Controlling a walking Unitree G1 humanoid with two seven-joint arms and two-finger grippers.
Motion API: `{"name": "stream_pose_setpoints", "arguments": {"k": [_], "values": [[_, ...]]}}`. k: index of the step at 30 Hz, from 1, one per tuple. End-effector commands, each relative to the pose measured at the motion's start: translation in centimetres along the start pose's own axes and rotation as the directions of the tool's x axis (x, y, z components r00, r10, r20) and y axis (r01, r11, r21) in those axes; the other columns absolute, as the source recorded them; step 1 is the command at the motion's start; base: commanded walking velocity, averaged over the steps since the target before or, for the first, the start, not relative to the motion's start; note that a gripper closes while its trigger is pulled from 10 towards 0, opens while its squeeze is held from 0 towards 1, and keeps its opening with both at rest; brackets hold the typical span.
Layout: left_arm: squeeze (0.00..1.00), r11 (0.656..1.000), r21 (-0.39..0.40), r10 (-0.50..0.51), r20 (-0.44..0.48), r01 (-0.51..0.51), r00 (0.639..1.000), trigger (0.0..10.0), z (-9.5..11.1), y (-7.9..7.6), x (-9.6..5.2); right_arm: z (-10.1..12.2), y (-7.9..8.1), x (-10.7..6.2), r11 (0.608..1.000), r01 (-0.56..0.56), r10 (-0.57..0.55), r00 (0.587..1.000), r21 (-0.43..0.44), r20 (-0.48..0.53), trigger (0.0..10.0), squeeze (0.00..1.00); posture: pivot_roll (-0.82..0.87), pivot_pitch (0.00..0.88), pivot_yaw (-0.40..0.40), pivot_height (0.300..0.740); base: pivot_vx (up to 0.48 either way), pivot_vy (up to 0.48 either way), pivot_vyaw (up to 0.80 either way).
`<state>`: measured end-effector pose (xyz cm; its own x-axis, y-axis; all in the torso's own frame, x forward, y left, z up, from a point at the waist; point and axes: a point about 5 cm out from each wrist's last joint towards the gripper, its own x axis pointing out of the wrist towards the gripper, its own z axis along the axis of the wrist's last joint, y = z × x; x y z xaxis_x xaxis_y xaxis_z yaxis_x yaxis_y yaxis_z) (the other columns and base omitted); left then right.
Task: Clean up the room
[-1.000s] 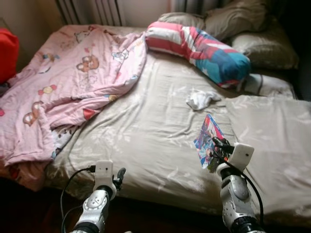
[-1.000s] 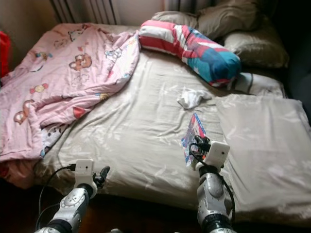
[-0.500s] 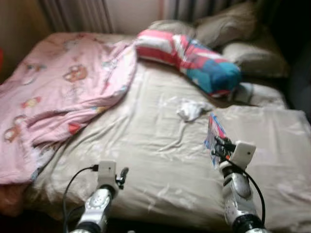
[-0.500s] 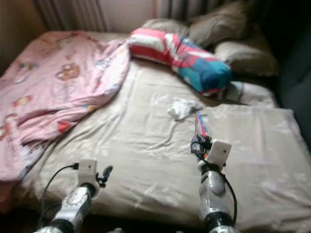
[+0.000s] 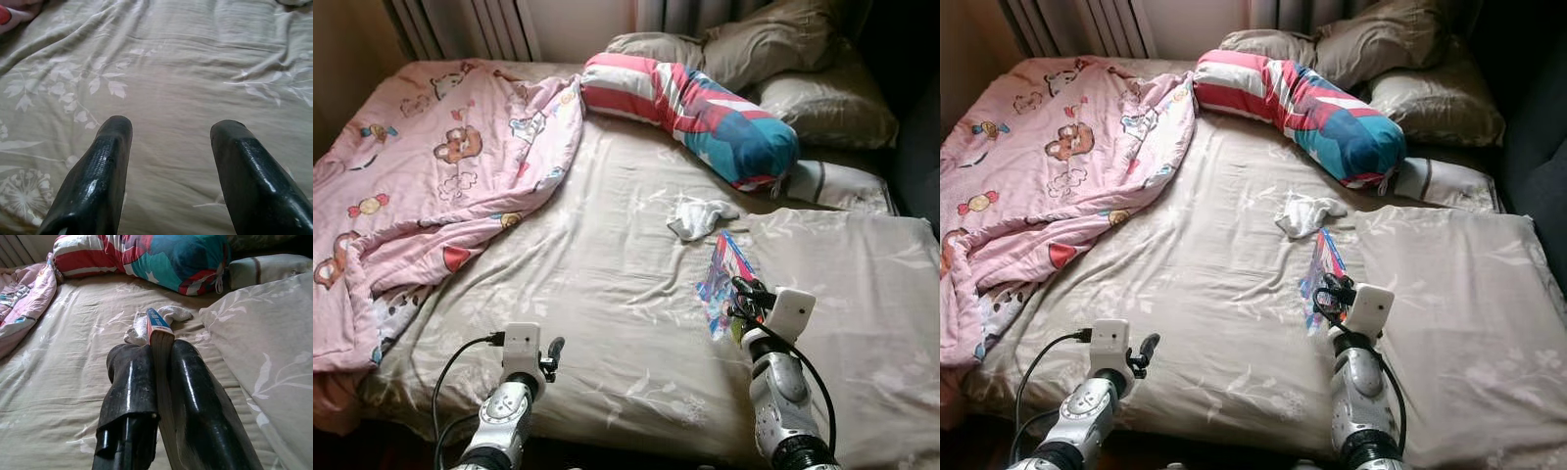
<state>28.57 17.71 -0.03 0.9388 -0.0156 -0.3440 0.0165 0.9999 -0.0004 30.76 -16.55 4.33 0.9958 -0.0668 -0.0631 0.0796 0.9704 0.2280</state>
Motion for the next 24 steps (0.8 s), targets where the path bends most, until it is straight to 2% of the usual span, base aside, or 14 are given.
{"name": "stream_pose_setpoints", "arguments": {"k": [1, 12, 19, 24], "values": [[0.0, 1.0, 0.006, 0.004, -0.024, -0.004, 1.0, 10.0, -0.65, 0.09, -0.28, 0.29, 0.41, 0.14, 1.0, -0.022, 0.022, 1.0, 0.001, 0.017, 10.0, 0.0, -0.05, 0.159, 0.026, 0.726, 0.0, 0.0, 0.0], [0.0, 1.0, 0.012, 0.003, -0.02, -0.002, 1.0, 10.0, -0.59, 0.15, -0.28, 0.06, 0.04, 0.34, 0.999, 0.018, -0.019, 1.0, -0.034, -0.023, 10.0, 0.0, -0.05, 0.167, 0.027, 0.726, 0.0, 0.0, 0.0], [0.0, 1.0, 0.013, 0.001, -0.018, -0.001, 1.0, 10.0, -0.54, 0.11, -0.26, 0.17, -0.05, 0.38, 0.999, 0.028, -0.029, 0.999, -0.041, -0.013, 10.0, 0.0, -0.05, 0.17, 0.028, 0.687, 0.0, 0.0, 0.0], [0.0, 1.0, 0.014, 0.002, -0.018, -0.002, 1.0, 10.0, -0.5, 0.1, -0.23, 0.34, -0.24, 0.37, 0.998, 0.048, -0.048, 0.999, -0.038, 0.004, 10.0, 0.0, -0.05, 0.173, 0.03, 0.687, 0.0, 0.0, 0.0]]}}
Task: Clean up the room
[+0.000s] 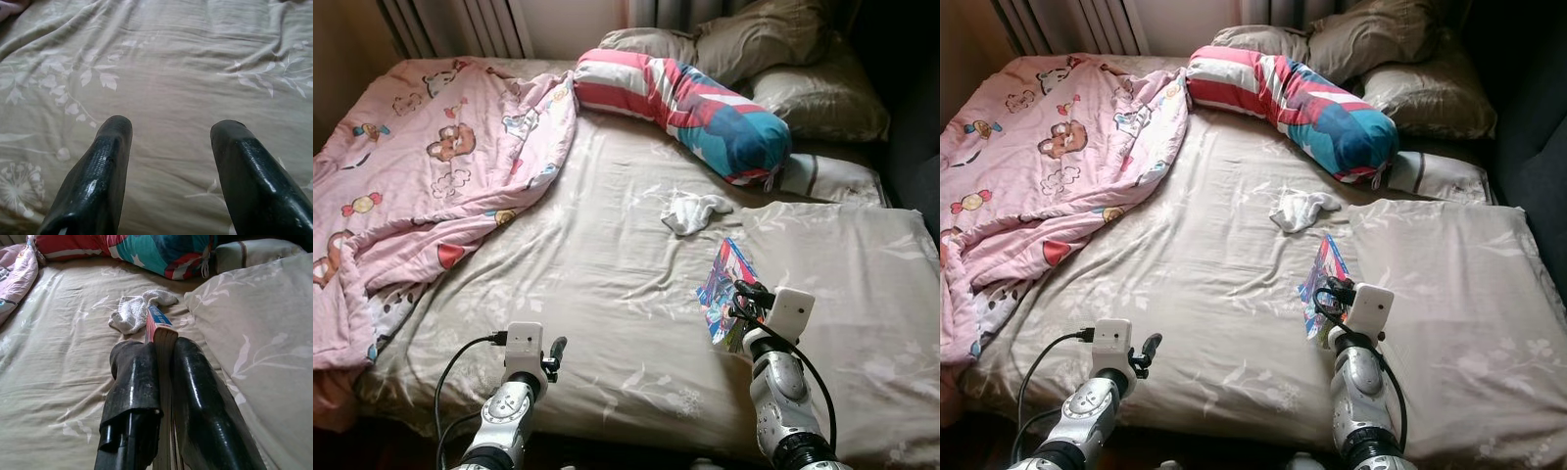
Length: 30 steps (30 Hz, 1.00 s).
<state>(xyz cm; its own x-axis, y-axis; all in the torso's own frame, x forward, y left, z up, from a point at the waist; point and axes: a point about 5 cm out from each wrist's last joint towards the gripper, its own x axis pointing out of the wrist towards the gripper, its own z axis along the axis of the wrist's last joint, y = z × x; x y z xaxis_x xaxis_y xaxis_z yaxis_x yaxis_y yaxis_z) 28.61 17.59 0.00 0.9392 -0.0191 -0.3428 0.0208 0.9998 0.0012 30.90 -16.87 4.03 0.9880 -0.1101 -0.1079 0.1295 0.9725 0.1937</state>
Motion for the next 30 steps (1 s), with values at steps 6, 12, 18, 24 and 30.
{"name": "stream_pose_setpoints", "arguments": {"k": [6, 12, 18, 24, 30], "values": [[0.0, 1.0, 0.011, 0.006, -0.021, -0.005, 1.0, 10.0, -0.6, 0.2, -0.3, 0.4, -0.2, 0.2, 1.0, 0.017, -0.017, 1.0, 0.001, 0.012, 10.0, 0.0, -0.05, 0.17, 0.029, 0.683, 0.0, 0.0, 0.0], [0.0, 1.0, 0.011, 0.005, -0.022, -0.005, 1.0, 10.0, -0.6, 0.2, -0.3, 0.7, 0.0, 0.2, 1.0, 0.011, -0.012, 0.999, 0.008, 0.047, 10.0, 0.0, -0.05, 0.165, 0.031, 0.65, 0.0, 0.0, 0.0], [0.0, 1.0, 0.012, 0.005, -0.021, -0.005, 1.0, 10.0, -0.6, 0.1, -0.3, 0.7, -0.2, 0.3, 1.0, 0.023, -0.023, 0.999, -0.005, 0.037, 10.0, 0.0, -0.05, 0.161, 0.03, 0.65, 0.0, 0.0, 0.0], [0.0, 1.0, 0.011, 0.002, -0.022, -0.001, 1.0, 10.0, -0.7, 0.1, -0.3, 0.9, -0.1, 0.4, 0.999, 0.025, -0.026, 0.998, 0.033, 0.052, 10.0, 0.0, -0.05, 0.151, 0.032, 0.65, 0.0, 0.0, 0.0], [0.0, 1.0, 0.014, 0.001, -0.02, -0.001, 1.0, 10.0, -0.6, 0.1, -0.3, 2.5, -0.6, 1.2, 0.961, 0.011, -0.046, 0.991, 0.277, 0.123, 10.0, 0.0, -0.05, 0.151, 0.036, 0.65, 0.0, 0.0, 0.0]]}}
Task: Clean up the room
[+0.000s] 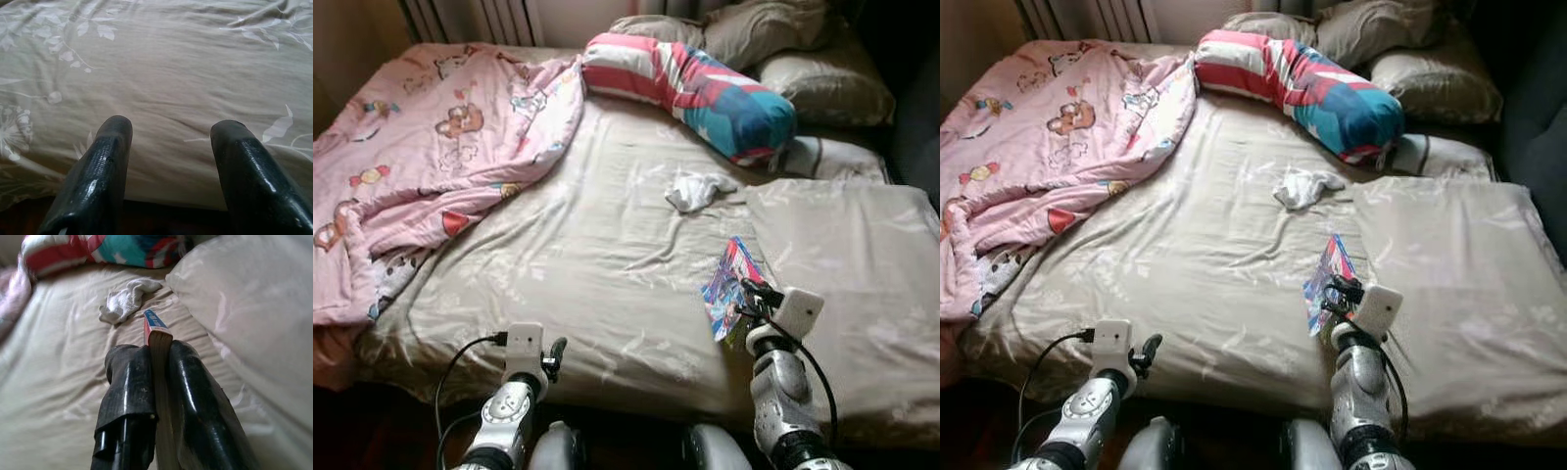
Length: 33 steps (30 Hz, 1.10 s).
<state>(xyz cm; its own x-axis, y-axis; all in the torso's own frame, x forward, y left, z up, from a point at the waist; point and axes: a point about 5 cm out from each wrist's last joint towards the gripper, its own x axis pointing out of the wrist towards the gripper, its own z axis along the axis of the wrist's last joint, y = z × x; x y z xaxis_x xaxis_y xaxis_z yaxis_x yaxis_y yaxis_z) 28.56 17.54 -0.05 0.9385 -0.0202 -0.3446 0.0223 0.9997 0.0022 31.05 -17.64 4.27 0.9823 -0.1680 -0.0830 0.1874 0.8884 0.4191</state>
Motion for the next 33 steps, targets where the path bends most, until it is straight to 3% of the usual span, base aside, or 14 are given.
{"name": "stream_pose_setpoints", "arguments": {"k": [1, 5, 6, 8, 10, 11, 14, 15, 18, 19, 25, 29, 30, 33], "values": [[0.0, 1.0, 0.013, 0.002, -0.018, -0.002, 1.0, 10.0, -0.6, 0.2, -0.3, 2.2, 0.4, 1.2, 0.998, -0.018, 0.012, 0.996, 0.064, 0.086, 10.0, 0.0, -0.05, 0.151, 0.036, 0.65, 0.0, 0.0, 0.0], [0.0, 1.0, 0.013, 0.002, -0.018, -0.001, 1.0, 10.0, -0.6, 0.2, -0.3, 2.4, 0.0, 1.3, 0.994, 0.005, -0.014, 0.996, 0.11, 0.086, 10.0, 0.0, -0.04, 0.153, 0.039, 0.65, 0.0, 0.0, 0.0], [0.0, 1.0, 0.016, -0.001, -0.019, 0.002, 1.0, 10.0, -0.6, 0.2, -0.3, 2.2, -1.3, 1.6, 0.966, 0.052, -0.065, 0.997, 0.254, 0.045, 10.0, 0.0, -0.04, 0.158, 0.046, 0.65, 0.0, 0.0, 0.0], [0.0, 1.0, 0.019, -0.005, -0.023, 0.005, 1.0, 10.0, -0.7, 0.1, -0.3, 2.0, -2.2, 1.7, 0.924, 0.072, -0.082, 0.997, 0.375, 0.009, 10.0, 0.0, -0.04, 0.161, 0.05, 0.65, 0.0, 0.0, 0.0], [0.0, 1.0, 0.019, -0.004, -0.024, 0.005, 1.0, 10.0, -0.7, 0.2, -0.3, 1.9, -2.3, 1.7, 0.916, 0.071, -0.08, 0.997, 0.396, 0.008, 10.0, 0.0, -0.04, 0.162, 0.051, 0.65, 0.0, 0.0, 0.0], [0.0, 1.0, 0.02, -0.004, -0.025, 0.004, 1.0, 10.0, -0.7, 0.3, -0.4, 1.6, -2.4, 1.8, 0.876, 0.053, -0.056, 0.998, 0.479, -0.008, 10.0, 0.0, -0.04, 0.161, 0.057, 0.65, 0.0, 0.0, 0.0], [0.0, 1.0, 0.03, -0.006, -0.027, 0.007, 1.0, 10.0, -0.7, 0.4, -0.4, 1.0, -2.5, 1.6, 0.808, 0.05, -0.035, 0.999, 0.588, -0.037, 10.0, 0.0, -0.03, 0.166, 0.069, 0.65, 0.0, 0.0, 0.0], [0.0, 1.0, 0.03, -0.006, -0.027, 0.007, 1.0, 10.0, -0.7, 0.4, -0.4, 1.0, -2.5, 1.6, 0.808, 0.05, -0.035, 0.999, 0.588, -0.037, 10.0, 0.0, -0.03, 0.166, 0.069, 0.65, 0.0, 0.0, 0.0], [0.0, 0.999, 0.035, -0.008, -0.027, 0.009, 1.0, 10.0, -0.7, 0.6, -0.4, 0.5, -3.2, 1.2, 0.753, 0.087, -0.076, 0.996, 0.652, -0.045, 10.0, 0.0, -0.03, 0.169, 0.076, 0.65, 0.0, 0.0, 0.0], [0.0, 0.999, 0.04, -0.014, -0.027, 0.015, 1.0, 10.0, -0.7, 0.5, -0.4, 0.1, -3.7, 0.9, 0.685, 0.113, -0.104, 0.993, 0.719, -0.057, 10.0, 0.0, -0.02, 0.169, 0.079, 0.65, 0.0, 0.0, 0.0], [0.0, 0.999, 0.046, -0.023, -0.028, 0.024, 0.999, 10.0, -0.8, 0.4, -0.5, -0.1, -3.1, 0.9, 0.636, 0.061, -0.06, 0.998, 0.769, -0.029, 10.0, 0.0, -0.02, 0.178, 0.09, 0.65, 0.0, 0.0, 0.0], [0.0, 0.998, 0.05, -0.025, -0.031, 0.026, 0.999, 10.0, -0.8, 0.5, -0.5, 1.6, -1.2, 2.1, 0.643, -0.102, 0.053, 0.995, 0.759, 0.089, 10.0, 0.0, -0.02, 0.182, 0.094, 0.65, 0.0, 0.0, 0.0], [0.0, 0.998, 0.051, -0.025, -0.031, 0.027, 0.999, 10.0, -0.8, 0.5, -0.5, 2.4, -0.6, 2.5, 0.618, -0.163, 0.091, 0.986, 0.769, 0.137, 10.0, 0.0, -0.02, 0.182, 0.094, 0.65, 0.0, 0.0, 0.0], [0.0, 0.998, 0.053, -0.025, -0.032, 0.027, 0.999, 10.0, -0.8, 0.5, -0.5, 3.1, 0.0, 3.0, 0.612, -0.211, 0.122, 0.977, 0.762, 0.173, 10.0, 0.0, -0.02, 0.182, 0.094, 0.65, 0.0, 0.0, 0.0]]}}
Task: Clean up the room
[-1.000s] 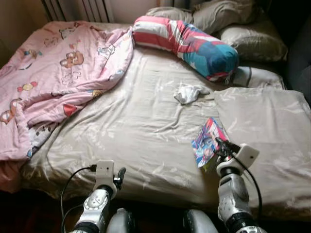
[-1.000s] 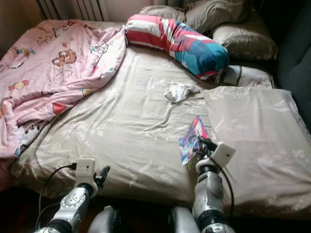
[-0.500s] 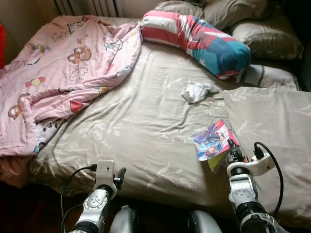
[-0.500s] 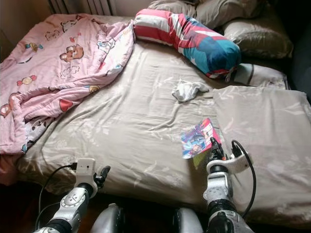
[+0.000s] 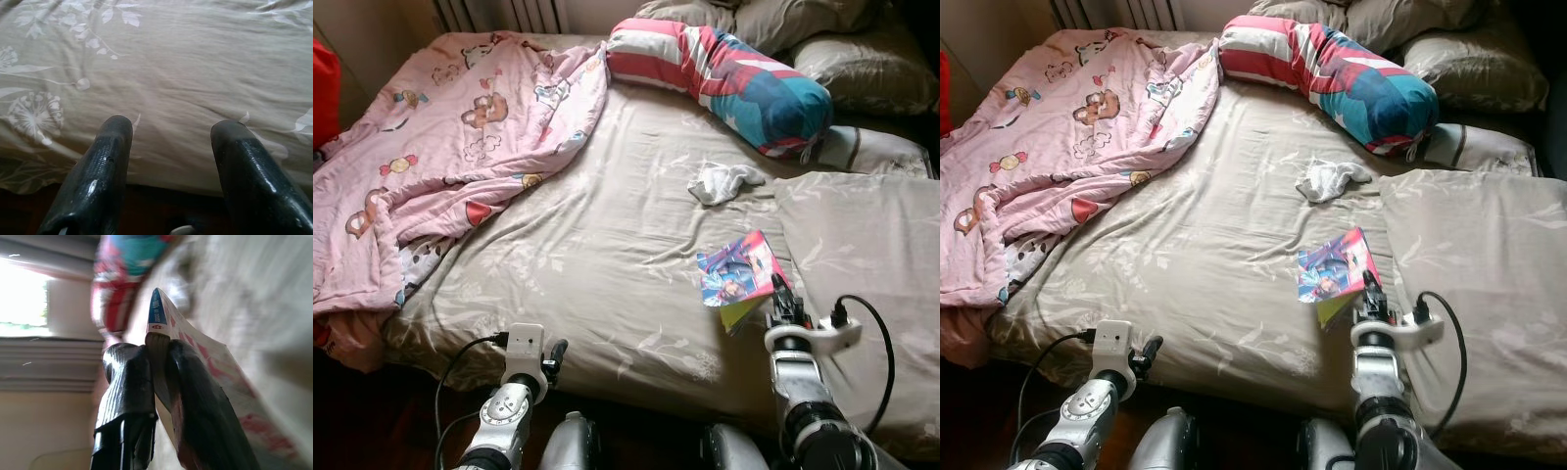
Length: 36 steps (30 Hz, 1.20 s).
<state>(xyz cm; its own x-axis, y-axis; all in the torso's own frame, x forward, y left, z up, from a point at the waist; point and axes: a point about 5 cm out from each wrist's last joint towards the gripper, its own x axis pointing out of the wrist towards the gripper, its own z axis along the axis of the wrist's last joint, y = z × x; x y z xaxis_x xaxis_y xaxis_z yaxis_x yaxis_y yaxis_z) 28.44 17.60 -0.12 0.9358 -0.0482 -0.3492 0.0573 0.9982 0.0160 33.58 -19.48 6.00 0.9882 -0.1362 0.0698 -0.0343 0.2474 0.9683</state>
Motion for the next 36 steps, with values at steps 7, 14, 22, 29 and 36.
{"name": "stream_pose_setpoints", "arguments": {"k": [7, 14, 22, 29, 36], "values": [[0.0, 1.0, 0.027, 0.006, -0.027, -0.006, 1.0, 10.0, -0.7, 0.5, -0.4, 0.9, -1.9, -1.1, 0.978, 0.166, -0.163, 0.986, -0.128, 0.036, 10.0, 0.0, -0.01, 0.189, 0.089, 0.65, 0.0, 0.0, 0.0], [0.0, 0.999, 0.032, 0.008, -0.041, -0.007, 0.999, 10.0, -1.1, 0.7, -0.6, 2.2, -5.5, -3.9, 0.871, 0.419, -0.415, 0.907, -0.256, 0.075, 10.0, 0.0, -0.01, 0.194, 0.096, 0.65, 0.0, 0.0, 0.0], [0.0, 0.999, 0.036, 0.003, -0.038, -0.002, 0.999, 10.0, -0.9, 0.8, -0.6, 2.1, -6.4, -4.8, 0.828, 0.49, -0.486, 0.87, -0.272, 0.088, 10.0, 0.0, -0.01, 0.191, 0.102, 0.65, 0.0, 0.0, 0.0], [0.0, 0.999, 0.038, -0.001, -0.039, 0.003, 0.999, 10.0, -1.0, 0.8, -0.6, 1.9, -6.7, -5.2, 0.81, 0.513, -0.511, 0.855, -0.284, 0.086, 10.0, 0.0, 0.0, 0.184, 0.103, 0.65, 0.0, 0.0, 0.0], [0.0, 0.999, 0.035, -0.001, -0.062, 0.003, 0.998, 10.0, -1.4, 0.6, -0.7, 2.1, -6.8, -5.3, 0.799, 0.522, -0.519, 0.849, -0.299, 0.095, 10.0, 0.0, -0.01, 0.18, 0.101, 0.65, 0.0, 0.0, 0.0]]}}
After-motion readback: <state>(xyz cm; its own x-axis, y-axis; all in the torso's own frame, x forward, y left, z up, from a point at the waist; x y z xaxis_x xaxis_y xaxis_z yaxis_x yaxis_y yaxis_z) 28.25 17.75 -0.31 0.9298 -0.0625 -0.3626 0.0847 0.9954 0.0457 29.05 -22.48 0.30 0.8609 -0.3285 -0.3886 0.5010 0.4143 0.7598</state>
